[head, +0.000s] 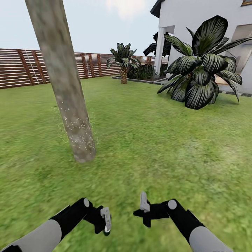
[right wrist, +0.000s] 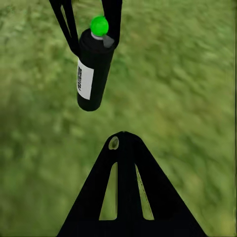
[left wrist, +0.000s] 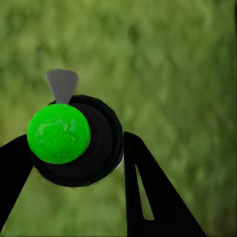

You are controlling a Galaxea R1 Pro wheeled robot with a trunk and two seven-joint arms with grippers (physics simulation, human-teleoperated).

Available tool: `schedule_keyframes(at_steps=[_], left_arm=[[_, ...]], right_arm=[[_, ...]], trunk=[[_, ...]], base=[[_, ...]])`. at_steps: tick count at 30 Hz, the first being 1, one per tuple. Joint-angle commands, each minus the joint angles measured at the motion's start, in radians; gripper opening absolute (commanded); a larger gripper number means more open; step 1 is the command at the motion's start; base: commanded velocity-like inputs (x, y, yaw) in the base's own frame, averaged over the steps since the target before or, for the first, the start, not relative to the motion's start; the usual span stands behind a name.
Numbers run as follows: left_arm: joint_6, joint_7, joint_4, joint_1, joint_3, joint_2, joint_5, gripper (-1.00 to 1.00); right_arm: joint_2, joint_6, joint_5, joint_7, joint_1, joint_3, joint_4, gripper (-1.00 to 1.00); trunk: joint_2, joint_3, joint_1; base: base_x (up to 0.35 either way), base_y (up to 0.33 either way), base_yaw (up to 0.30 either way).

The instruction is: In the garden, pick up the pesticide atomizer on the floor and spray pesticide onto both trees until each tree trunk is fully covered.

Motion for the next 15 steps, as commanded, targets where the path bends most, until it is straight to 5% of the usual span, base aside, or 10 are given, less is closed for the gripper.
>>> schedule_keyframes(at_steps=[1, 5, 15], left_arm=[[-0.012, 0.000, 0.001, 0.001, 0.002, -0.001, 0.002, -1.00], [-0.099, 0.000, 0.012, 0.003, 0.007, -0.012, 0.007, -1.00], [-0.165, -0.002, 0.014, 0.006, 0.012, -0.060, 0.036, -1.00]], right_arm=[[0.000, -0.001, -0.001, 0.002, -0.006, 0.000, 0.000, -1.00], [0.016, -0.001, -0.001, 0.003, -0.014, 0.000, 0.000, -1.00], [0.028, -0.001, 0.000, 0.002, -0.018, 0.000, 0.000, -1.00]], trunk=[[0.000, 0.000, 0.000], [0.000, 0.000, 0.000], [0.000, 0.000, 0.000]], base=[[0.000, 0.000, 0.000], [0.000, 0.000, 0.000], [0.000, 0.000, 0.000]])
